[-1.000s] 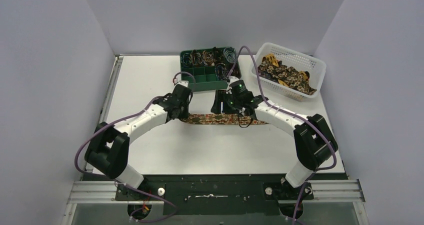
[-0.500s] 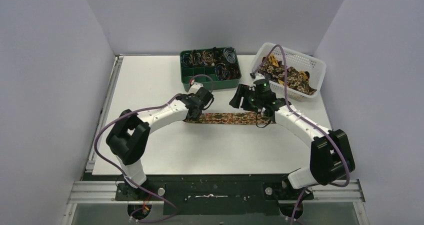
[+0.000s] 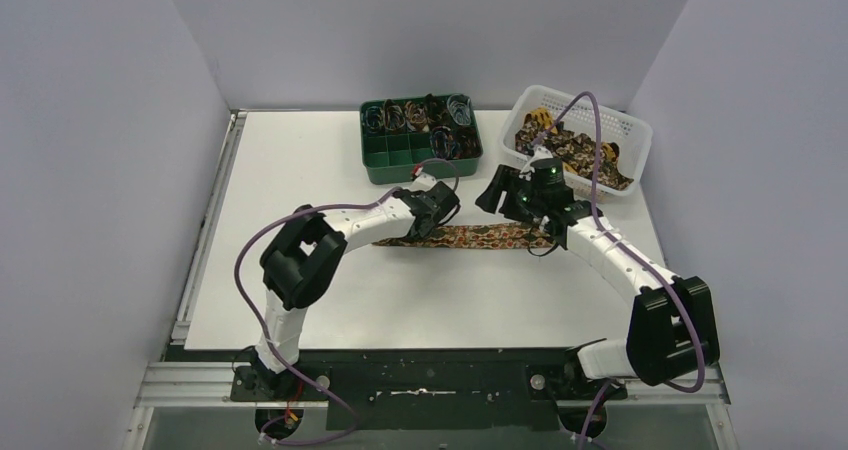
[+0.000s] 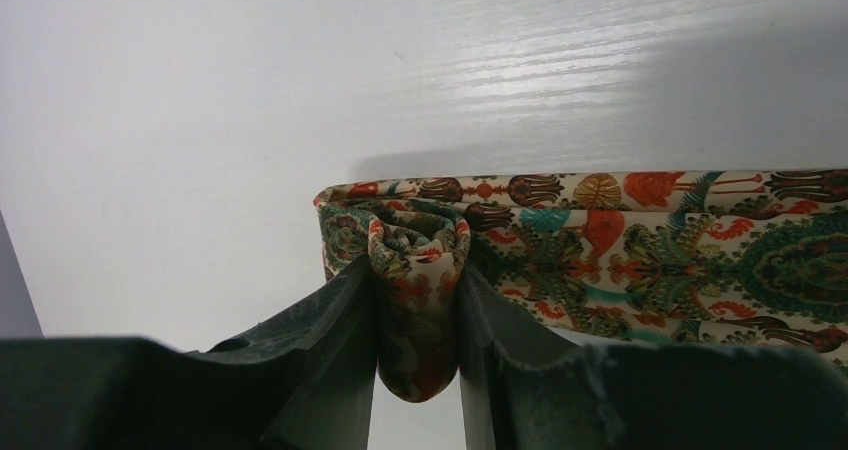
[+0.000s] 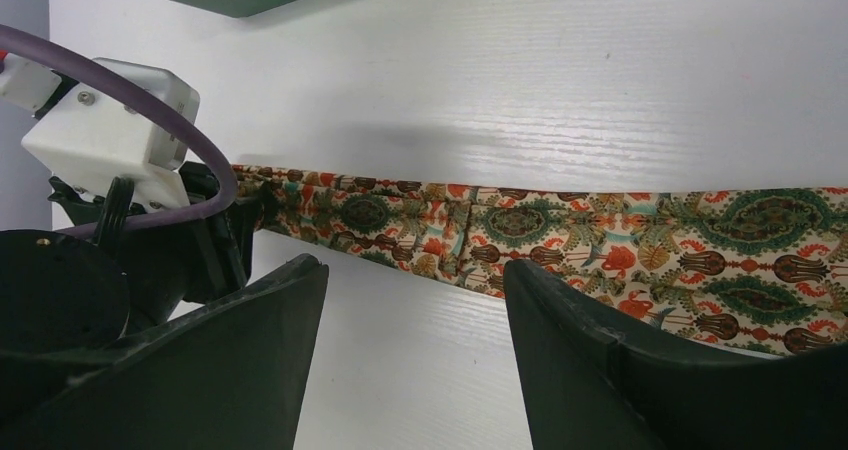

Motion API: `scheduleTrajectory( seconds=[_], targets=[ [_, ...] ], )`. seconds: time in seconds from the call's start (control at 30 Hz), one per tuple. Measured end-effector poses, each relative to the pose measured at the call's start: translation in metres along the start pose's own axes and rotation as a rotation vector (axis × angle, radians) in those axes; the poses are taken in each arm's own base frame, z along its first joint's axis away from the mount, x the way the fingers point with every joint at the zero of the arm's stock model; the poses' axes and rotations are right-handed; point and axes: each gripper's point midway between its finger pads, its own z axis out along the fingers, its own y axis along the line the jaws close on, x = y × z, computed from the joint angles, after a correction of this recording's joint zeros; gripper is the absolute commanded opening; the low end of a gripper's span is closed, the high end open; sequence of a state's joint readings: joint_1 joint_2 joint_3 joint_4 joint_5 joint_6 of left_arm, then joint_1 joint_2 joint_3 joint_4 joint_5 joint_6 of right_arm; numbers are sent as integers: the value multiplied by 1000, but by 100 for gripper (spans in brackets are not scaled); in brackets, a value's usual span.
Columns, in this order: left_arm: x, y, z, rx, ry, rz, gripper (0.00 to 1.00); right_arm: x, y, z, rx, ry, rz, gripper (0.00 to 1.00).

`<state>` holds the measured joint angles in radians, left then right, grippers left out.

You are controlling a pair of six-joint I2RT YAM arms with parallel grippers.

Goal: Roll the ties
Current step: Roll the tie at the center of the board.

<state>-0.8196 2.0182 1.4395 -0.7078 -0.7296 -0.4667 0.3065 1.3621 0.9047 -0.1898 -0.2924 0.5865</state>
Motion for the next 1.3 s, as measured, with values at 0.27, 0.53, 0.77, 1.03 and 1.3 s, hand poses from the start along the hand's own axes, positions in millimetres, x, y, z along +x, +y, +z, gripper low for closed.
scheduleTrajectory(
  seconds=[0.27, 0.53, 0.77, 1.03, 1.3],
  targets=[
    [6, -19, 3, 52, 25, 20, 50, 9, -7, 0, 0, 29, 7, 69],
    [-2, -37, -1, 151, 20, 0, 64, 15, -4, 0, -30, 52, -5, 74],
    [-26, -42, -33, 311, -56, -92, 72, 14, -2, 0, -49, 53, -20, 80],
    [-37, 17, -70, 486, -191, -340, 81, 17, 9, 13, -93, 62, 0, 78],
    [17, 93, -26, 533, -153, -637, 82, 75, 56, 67, -132, 250, -60, 75]
  ],
)
